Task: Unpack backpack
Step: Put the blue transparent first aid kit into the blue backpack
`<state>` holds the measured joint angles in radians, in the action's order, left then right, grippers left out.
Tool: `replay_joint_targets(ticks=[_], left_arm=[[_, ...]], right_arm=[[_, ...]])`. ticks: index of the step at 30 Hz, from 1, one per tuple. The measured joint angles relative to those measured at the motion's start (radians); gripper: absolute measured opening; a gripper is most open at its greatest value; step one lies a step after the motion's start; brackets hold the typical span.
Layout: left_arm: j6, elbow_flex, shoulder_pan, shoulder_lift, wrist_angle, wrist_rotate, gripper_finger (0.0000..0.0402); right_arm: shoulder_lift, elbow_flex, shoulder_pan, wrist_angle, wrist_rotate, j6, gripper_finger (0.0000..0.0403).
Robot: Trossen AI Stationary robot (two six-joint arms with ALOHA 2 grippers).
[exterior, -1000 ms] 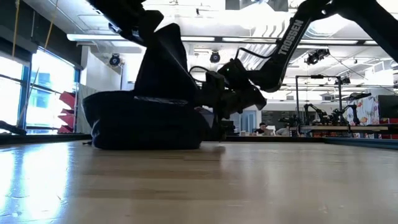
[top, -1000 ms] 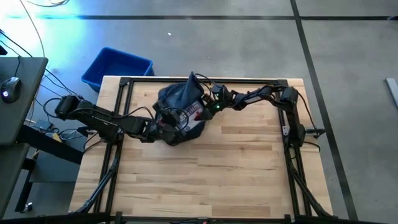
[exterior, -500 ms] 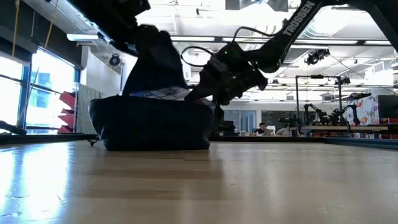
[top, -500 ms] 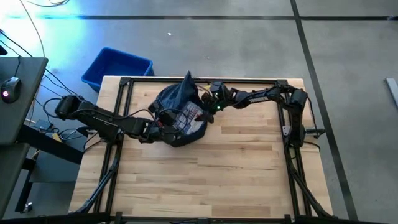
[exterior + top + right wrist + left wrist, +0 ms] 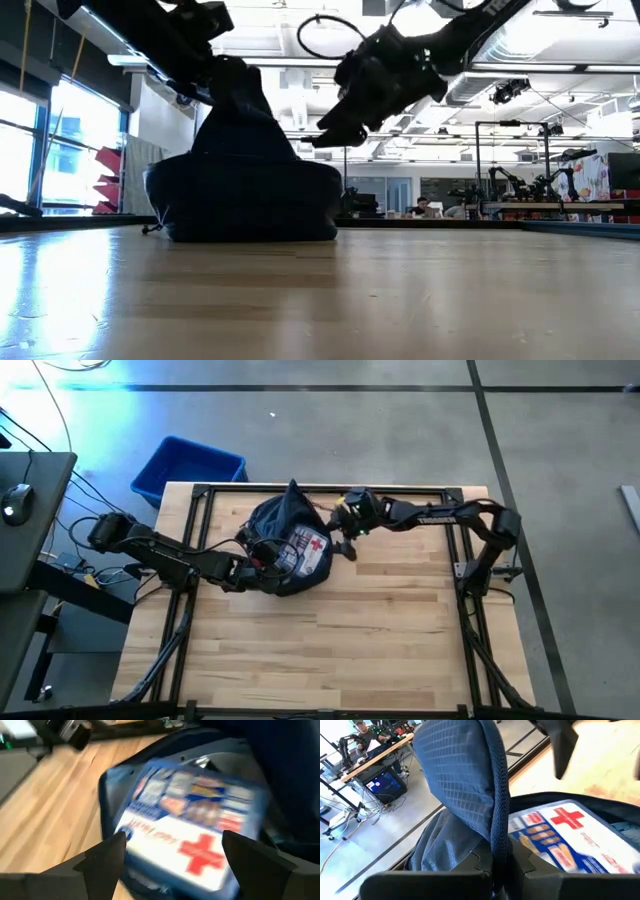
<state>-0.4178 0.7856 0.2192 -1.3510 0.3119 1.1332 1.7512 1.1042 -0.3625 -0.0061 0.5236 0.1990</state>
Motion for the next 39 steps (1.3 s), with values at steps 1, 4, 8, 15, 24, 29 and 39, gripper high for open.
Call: replay_joint_targets(ticks=[1,4,8,15,24,29,39], left_arm=[[0.0,0.0,0.0,0.0,0.0,0.001,0.0],[0.001,0.0,0.0,0.0,-0.001,0.014,0.0],[0.015,0.0,0.0,0.0,-0.014,0.036,0.0],[0.2,0.0,-0.001,0.0,-0.177,0.036,0.0],[0.264,0.0,-0.001,0.0,-0.252,-0.008,0.0],[0.194,0.0,0.006,-0.005,-0.266,-0.089,0.0],[0.168,0.0,0.056,-0.06,-0.279,-0.097,0.0]], right_arm=[[-0.001,0.0,0.009,-0.022,-0.005,0.029,0.0314],[0.001,0.0,0.046,-0.08,-0.017,0.115,0.0314],[0.02,0.0,0.117,-0.137,0.071,0.25,0.0314],[0.071,0.0,0.173,-0.132,0.086,0.258,0.0314],[0.147,0.002,0.159,-0.122,0.04,0.281,0.0314],[0.2,0.001,0.181,0.02,-0.126,0.299,0.0314],[0.2,0.001,0.171,0.376,-0.355,0.141,0.0314]])
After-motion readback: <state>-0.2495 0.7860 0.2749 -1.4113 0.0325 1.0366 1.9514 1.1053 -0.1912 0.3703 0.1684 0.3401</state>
